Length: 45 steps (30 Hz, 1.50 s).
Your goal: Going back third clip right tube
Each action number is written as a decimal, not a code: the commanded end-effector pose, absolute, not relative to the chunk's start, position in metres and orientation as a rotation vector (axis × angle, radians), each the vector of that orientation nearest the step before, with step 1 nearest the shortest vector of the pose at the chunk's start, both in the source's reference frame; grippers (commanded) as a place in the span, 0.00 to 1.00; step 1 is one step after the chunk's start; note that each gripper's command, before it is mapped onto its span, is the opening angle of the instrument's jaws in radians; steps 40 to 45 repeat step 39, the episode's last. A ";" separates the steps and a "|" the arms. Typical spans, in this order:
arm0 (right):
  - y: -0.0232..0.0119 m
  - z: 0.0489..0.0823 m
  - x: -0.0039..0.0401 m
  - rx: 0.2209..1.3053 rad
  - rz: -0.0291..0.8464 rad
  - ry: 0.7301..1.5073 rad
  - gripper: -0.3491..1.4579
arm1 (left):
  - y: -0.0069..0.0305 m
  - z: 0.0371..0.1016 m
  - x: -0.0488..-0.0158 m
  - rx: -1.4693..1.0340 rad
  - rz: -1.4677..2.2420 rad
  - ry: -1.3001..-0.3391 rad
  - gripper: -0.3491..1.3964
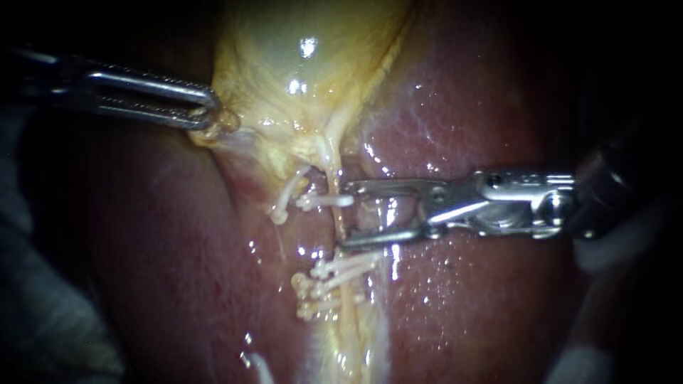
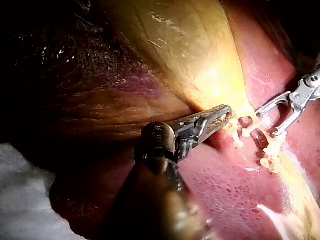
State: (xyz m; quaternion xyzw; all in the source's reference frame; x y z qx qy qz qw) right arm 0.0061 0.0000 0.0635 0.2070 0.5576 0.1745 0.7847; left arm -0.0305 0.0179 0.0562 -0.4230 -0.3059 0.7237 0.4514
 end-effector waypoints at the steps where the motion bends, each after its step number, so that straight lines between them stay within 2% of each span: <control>1: 0.0000 0.0630 0.0055 0.436 0.356 1.207 0.47 | 0.0179 0.0562 -0.0305 -1.046 1.788 -0.756 0.00; 10: 0.0012 0.0574 0.0011 0.377 0.221 1.229 0.47 | 0.0179 0.0562 -0.0305 -1.046 1.788 -0.757 0.00; 16: 0.0020 0.0552 -0.0001 0.374 0.185 1.212 0.47 | 0.0177 0.0566 -0.0308 -1.046 1.789 -0.752 0.00; 29: 0.0024 0.0548 -0.0010 0.368 0.169 1.216 0.47 | 0.0175 0.0612 -0.0341 -1.054 1.812 -0.769 0.00; 45: 0.0022 0.0549 -0.0008 0.367 0.168 1.213 0.47 | 0.0176 0.0612 -0.0336 -1.052 1.815 -0.773 0.00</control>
